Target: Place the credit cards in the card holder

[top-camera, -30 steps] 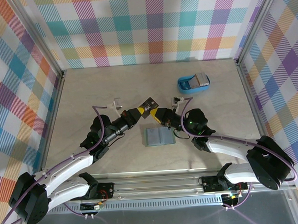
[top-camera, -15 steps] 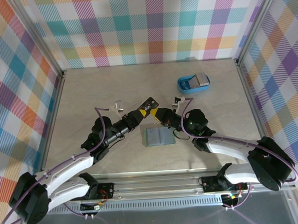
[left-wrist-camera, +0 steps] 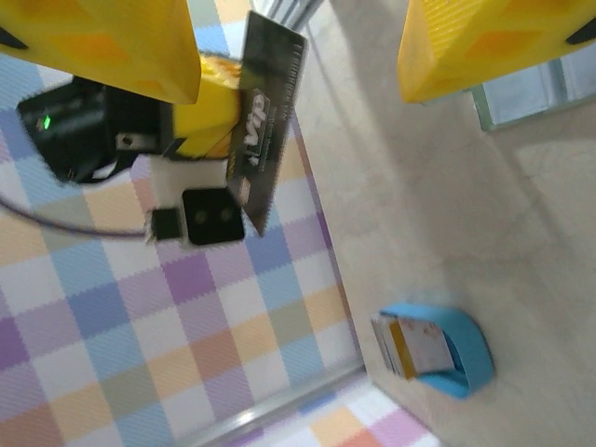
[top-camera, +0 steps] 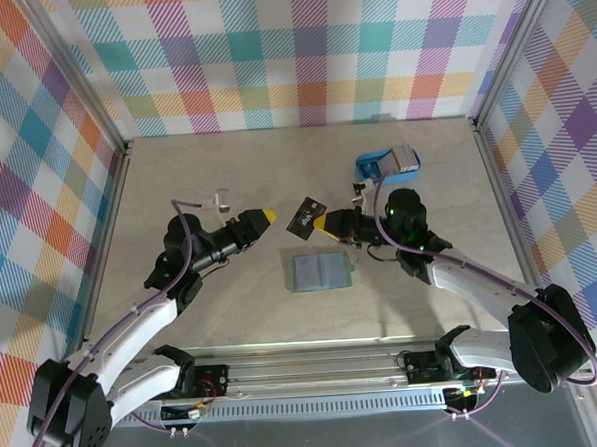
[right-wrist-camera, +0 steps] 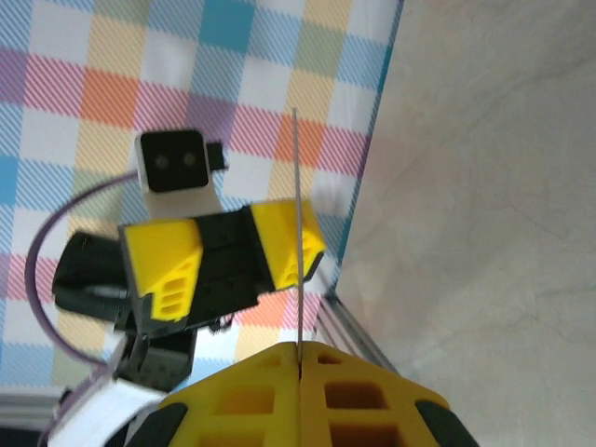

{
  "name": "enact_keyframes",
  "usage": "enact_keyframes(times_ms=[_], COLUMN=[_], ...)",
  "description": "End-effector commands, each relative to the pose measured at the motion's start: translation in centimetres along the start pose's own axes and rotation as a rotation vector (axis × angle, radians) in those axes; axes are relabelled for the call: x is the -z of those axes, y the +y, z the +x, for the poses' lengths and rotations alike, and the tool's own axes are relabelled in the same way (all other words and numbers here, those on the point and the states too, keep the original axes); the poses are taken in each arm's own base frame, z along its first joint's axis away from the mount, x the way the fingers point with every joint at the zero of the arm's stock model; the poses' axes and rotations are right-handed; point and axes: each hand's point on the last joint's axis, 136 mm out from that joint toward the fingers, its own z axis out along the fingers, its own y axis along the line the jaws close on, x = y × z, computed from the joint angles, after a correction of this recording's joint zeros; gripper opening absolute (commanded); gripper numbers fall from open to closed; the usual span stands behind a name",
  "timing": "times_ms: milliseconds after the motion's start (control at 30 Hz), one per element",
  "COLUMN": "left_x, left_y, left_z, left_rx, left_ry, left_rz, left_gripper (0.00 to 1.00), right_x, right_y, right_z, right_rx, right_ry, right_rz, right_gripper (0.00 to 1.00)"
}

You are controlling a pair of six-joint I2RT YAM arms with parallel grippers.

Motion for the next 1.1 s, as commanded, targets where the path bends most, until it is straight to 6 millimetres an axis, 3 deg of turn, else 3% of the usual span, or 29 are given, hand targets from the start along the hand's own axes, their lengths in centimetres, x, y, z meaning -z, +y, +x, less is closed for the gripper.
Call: enact_keyframes(times_ms=[0, 333, 633, 667, 733, 867, 967, 1067], left_x=[-0.9, -2.8, -3.7, -3.8, -3.8, -3.6, -2.8, -1.9], left_y=[-0.8, -2.7, -1.8, -1.7, -1.7, -1.0, -1.0, 0.0], left_z=[1.6, 1.5, 1.8, 1.8, 1.5, 0.5, 0.5, 1.0], left_rx=[-0.023, 0.029, 0.119, 0.123, 0.131, 0.162, 0.114, 0.044], left_ry=[0.163, 0.251, 0.24, 0.235, 0.21, 0.12, 0.013, -0.083], left_rz=[0.066, 0.242, 0.298, 0.299, 0.302, 0.261, 0.237, 0.119], left_gripper=[0.56, 0.49, 0.11, 0.07, 0.0, 0.0, 0.0, 0.0], right_x=[0.2, -0.7, -1.0, -0.9, -0.6, 1.4, 4.0, 5.2], right_y=[0.2, 0.7, 1.1, 1.2, 0.8, -2.3, -3.3, -3.9], right_z=[2.9, 2.6, 1.7, 1.6, 1.1, -0.8, -1.7, -0.8], right_rx=[0.009, 0.011, 0.013, 0.011, 0.009, -0.053, -0.059, -0.05], right_ry=[0.226, 0.307, 0.277, 0.271, 0.227, -0.036, -0.31, -0.364], right_rz=[-0.013, -0.056, -0.066, -0.063, -0.039, 0.103, 0.065, 0.082], right_gripper=[0.0, 0.0, 0.0, 0.03, 0.26, 0.47, 0.53, 0.57])
